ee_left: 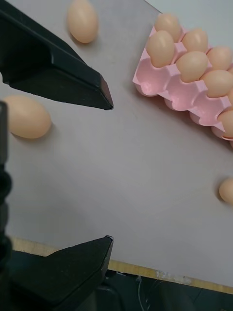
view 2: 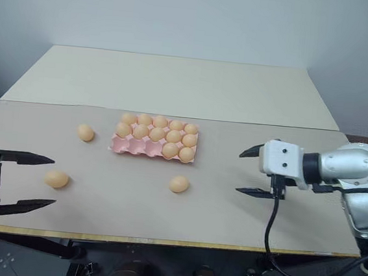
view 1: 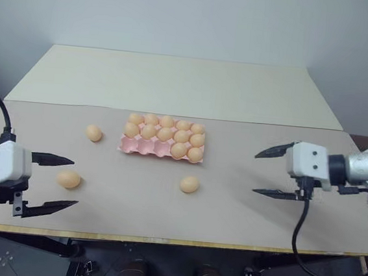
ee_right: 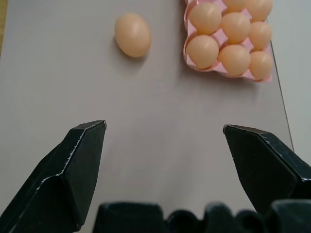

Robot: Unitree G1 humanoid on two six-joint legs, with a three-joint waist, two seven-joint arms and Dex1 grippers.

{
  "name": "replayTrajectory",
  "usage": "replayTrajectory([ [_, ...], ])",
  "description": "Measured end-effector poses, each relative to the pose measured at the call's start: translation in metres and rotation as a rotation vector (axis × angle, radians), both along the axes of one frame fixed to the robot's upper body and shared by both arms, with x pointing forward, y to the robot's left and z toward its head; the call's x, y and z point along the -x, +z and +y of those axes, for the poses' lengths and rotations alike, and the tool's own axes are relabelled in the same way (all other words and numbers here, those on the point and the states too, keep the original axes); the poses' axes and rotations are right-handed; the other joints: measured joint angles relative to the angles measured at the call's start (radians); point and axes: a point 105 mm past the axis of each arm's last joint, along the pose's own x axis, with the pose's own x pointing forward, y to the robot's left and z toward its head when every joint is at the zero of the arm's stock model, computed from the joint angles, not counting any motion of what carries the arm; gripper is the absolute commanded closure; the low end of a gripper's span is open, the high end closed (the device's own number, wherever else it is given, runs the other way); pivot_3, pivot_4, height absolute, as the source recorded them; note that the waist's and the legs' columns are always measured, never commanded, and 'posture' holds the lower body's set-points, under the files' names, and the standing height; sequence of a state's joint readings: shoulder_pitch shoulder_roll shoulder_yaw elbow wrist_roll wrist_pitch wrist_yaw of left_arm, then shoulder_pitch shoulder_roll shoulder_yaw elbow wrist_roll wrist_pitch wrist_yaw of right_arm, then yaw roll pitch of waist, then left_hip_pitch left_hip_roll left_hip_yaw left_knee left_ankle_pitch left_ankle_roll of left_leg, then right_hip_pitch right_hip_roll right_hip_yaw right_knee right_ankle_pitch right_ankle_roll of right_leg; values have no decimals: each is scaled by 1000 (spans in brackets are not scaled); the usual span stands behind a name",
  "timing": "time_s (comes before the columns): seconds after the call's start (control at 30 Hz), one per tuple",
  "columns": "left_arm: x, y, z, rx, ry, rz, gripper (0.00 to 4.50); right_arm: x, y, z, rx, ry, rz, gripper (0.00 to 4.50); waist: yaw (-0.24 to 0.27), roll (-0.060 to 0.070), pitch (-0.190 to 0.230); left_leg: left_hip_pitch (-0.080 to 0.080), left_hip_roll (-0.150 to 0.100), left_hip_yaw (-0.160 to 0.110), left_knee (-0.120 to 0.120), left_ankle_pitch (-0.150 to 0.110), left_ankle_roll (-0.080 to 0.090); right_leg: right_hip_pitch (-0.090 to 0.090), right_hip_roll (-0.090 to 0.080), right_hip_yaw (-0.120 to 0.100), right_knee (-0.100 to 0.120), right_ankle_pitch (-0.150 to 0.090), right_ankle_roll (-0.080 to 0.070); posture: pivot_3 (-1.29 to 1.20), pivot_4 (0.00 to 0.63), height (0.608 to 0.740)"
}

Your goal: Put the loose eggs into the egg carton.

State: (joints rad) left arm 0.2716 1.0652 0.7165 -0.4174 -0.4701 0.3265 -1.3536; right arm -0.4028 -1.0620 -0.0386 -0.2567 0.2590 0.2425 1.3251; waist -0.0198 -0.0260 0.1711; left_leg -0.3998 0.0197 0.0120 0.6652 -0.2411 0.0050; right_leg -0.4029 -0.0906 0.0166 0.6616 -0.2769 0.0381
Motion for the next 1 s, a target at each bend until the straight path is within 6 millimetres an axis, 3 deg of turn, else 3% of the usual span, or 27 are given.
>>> replayTrajectory([
  [0.37, -3, 4, 2, 4, 5, -18, 0, 1, 0, 2, -8, -23, -4, 27, 2, 0, 0, 0, 0, 0, 0, 0, 0, 0, 0, 0, 0, 0, 0, 0, 150, 740],
  [0.5, -5, 4, 0, 1, -11, -25, 0, -4, 0, 27, -70, -12, 13, 27, -2, 0, 0, 0, 1, 0, 0, 0, 0, 0, 1, 0, 1, 0, 0, 0, 150, 740],
  [0.63, -5, 0, -2, -1, -23, -9, 0, -5, -16, 69, -121, 51, 71, 27, 0, 0, 0, -1, 0, 0, 0, 0, 0, -1, 0, 0, 0, 0, 0, 0, 150, 740],
  [0.73, -5, -1, -3, -1, -25, -4, 0, -8, -25, 89, -119, 65, 75, 27, 3, 0, 0, -3, -1, -1, 0, 0, 0, -2, 0, 0, 0, 0, 0, 0, 150, 740],
  [1.0, -5, -2, -4, -13, -24, -5, 0, -15, -54, 123, -96, 99, 110, 27, 5, 0, 0, -2, -1, -1, 2, 0, 0, -1, 0, -1, 1, 0, 0, 0, 150, 740],
])
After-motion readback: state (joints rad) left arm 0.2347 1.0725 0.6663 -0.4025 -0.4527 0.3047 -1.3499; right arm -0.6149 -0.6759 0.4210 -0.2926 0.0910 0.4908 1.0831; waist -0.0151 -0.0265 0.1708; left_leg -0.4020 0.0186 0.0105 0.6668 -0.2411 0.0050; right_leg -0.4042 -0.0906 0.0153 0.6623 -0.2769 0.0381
